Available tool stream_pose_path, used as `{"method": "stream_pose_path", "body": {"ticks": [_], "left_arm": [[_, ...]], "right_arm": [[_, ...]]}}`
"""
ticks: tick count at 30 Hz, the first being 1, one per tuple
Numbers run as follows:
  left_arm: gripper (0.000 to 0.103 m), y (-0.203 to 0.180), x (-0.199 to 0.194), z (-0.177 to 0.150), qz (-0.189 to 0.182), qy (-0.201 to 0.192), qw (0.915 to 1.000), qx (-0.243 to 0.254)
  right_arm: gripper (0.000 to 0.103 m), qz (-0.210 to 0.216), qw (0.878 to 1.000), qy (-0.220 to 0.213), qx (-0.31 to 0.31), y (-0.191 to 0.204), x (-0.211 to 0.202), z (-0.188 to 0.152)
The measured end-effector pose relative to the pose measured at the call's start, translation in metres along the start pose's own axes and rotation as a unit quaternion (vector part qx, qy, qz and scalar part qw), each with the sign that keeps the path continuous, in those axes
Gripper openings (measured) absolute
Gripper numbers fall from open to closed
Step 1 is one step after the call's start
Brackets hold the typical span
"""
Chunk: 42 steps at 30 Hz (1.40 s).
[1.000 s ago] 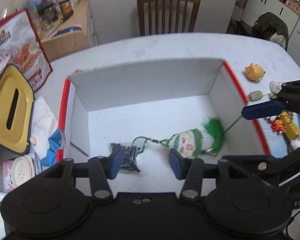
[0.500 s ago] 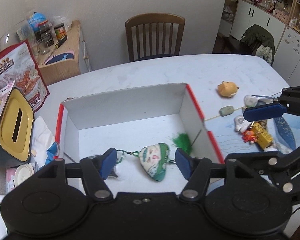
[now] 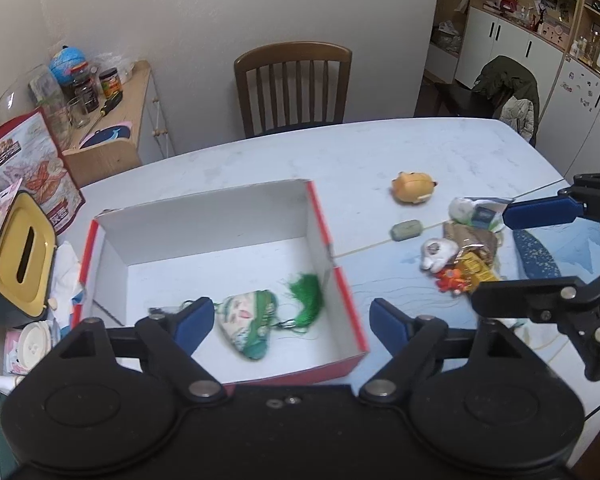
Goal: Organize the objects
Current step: 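Withdraw both grippers from the box back toward the item pile, then grasp the teal sharpener with the right gripper while the left grasps the crystal bag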
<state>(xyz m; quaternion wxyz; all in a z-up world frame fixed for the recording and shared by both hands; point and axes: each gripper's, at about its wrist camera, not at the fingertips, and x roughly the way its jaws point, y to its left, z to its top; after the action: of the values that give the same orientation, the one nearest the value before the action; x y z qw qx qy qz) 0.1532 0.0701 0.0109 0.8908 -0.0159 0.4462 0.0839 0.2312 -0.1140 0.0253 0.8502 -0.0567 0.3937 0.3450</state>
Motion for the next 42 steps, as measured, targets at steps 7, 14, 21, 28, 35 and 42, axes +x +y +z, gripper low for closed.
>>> {"method": "stream_pose_path", "body": {"ticks": [7, 14, 21, 28, 35, 42], "left_arm": [[0.094, -0.045, -0.005, 0.003, 0.0, -0.011, 0.9999, -0.007], [0.101, -0.093, 0.0, 0.005, 0.0, -0.021, 0.9997, -0.007], [0.102, -0.133, 0.012, 0.005, -0.006, -0.03, 0.9995, -0.007], [0.103, -0.16, 0.036, 0.002, -0.024, -0.021, 0.9992, -0.025], [0.103, -0.177, 0.072, -0.008, -0.031, 0.017, 0.997, -0.069], [0.103, -0.187, 0.103, -0.014, -0.043, 0.061, 0.9907, -0.113]], "right_arm": [[0.083, -0.002, 1.0, -0.01, 0.018, -0.038, -0.028, -0.022], [0.084, -0.014, 0.999, -0.021, 0.031, -0.08, -0.053, -0.045], [0.084, -0.043, 0.997, -0.016, 0.059, -0.138, -0.069, -0.073], [0.084, -0.063, 0.996, -0.006, 0.069, -0.18, -0.076, -0.103], [0.084, -0.059, 0.997, 0.027, 0.041, -0.193, -0.052, -0.136], [0.084, -0.044, 0.997, 0.07, -0.006, -0.188, -0.015, -0.168]]}}
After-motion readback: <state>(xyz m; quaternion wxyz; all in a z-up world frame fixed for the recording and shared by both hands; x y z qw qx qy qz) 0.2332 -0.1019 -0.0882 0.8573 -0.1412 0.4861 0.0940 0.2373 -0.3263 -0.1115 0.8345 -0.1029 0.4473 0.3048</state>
